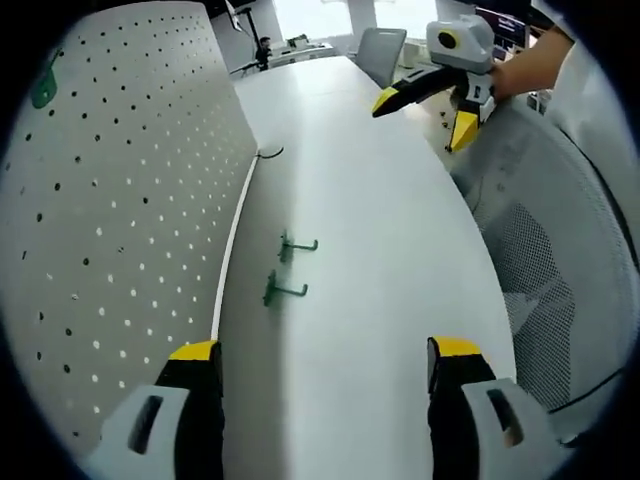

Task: Insert the hook assembly into the mounting plate slot until the hook locks in place.

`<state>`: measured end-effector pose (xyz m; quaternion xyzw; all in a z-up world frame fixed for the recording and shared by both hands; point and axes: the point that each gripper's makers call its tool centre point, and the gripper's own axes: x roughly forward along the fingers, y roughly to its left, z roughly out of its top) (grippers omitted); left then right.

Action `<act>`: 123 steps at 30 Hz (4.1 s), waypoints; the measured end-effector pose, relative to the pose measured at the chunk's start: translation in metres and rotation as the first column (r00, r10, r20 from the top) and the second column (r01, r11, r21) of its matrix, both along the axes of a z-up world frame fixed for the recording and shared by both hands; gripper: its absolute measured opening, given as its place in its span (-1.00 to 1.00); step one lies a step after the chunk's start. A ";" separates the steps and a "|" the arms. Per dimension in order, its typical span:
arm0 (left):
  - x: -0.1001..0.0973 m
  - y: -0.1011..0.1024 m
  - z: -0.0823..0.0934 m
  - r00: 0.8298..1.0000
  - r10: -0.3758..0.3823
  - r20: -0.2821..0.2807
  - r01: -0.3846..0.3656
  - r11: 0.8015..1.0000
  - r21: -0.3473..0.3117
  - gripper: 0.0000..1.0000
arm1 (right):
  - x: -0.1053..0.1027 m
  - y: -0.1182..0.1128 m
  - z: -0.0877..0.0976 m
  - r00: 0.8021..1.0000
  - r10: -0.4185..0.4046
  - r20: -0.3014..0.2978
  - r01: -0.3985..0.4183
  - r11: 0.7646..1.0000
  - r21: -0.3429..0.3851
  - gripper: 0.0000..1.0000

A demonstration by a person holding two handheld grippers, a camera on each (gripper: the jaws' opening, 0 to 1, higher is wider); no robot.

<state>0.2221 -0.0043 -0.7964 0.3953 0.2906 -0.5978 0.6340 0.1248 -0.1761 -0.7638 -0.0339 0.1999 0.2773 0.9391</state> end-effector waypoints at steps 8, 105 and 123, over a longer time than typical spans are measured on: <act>0.010 -0.004 -0.004 1.000 -0.032 -0.002 0.032 0.999 0.030 0.73 | -0.001 0.001 -0.002 1.000 0.008 -0.006 -0.008 1.000 0.001 0.29; 0.039 -0.055 -0.091 0.962 -0.231 -0.148 0.252 0.957 0.144 0.62 | -0.004 0.005 -0.013 0.998 0.013 -0.060 -0.015 1.000 -0.018 0.23; 0.040 -0.053 -0.087 0.968 -0.205 -0.147 0.223 0.968 0.118 0.35 | -0.004 0.005 -0.013 0.998 0.017 -0.060 -0.019 1.000 -0.021 0.21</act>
